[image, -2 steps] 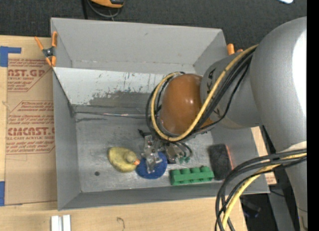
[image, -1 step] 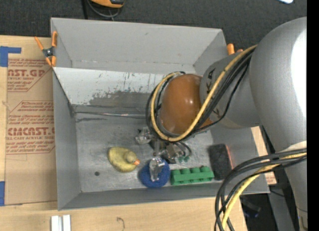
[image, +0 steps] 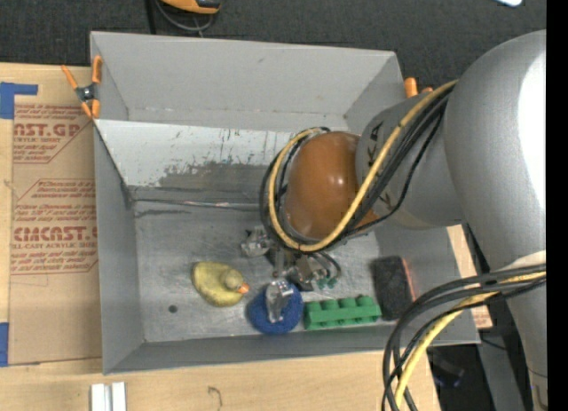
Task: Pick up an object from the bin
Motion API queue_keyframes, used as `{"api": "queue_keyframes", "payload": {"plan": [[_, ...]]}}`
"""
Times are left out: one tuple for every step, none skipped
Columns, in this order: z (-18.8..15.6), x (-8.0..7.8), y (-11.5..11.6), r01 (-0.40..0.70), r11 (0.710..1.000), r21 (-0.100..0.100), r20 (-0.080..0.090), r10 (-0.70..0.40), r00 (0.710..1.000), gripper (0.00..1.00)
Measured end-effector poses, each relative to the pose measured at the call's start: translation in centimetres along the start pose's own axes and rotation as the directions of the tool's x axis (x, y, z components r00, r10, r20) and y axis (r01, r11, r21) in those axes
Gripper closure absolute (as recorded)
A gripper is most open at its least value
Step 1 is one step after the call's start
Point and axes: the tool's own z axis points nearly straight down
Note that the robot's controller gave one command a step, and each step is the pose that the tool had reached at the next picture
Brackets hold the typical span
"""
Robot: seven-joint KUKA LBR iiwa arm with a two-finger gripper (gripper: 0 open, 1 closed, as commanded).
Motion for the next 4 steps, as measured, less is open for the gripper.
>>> {"api": "queue_keyframes", "payload": {"plan": [[-0.2, 2.3, 4.7, 0.152, 0.988, 0.004, -0.011, -0.152, 0.988, 1.0], [-0.4, 1.2, 4.9, 0.149, 0.989, 0.006, 0.04, -0.149, 0.988, 0.0], [-0.2, 2.3, 4.8, 0.152, 0.988, 0.002, -0.01, -0.152, 0.988, 1.0], [-0.4, 1.2, 4.9, 0.149, 0.989, 0.005, 0.041, -0.149, 0.988, 0.0]]}}
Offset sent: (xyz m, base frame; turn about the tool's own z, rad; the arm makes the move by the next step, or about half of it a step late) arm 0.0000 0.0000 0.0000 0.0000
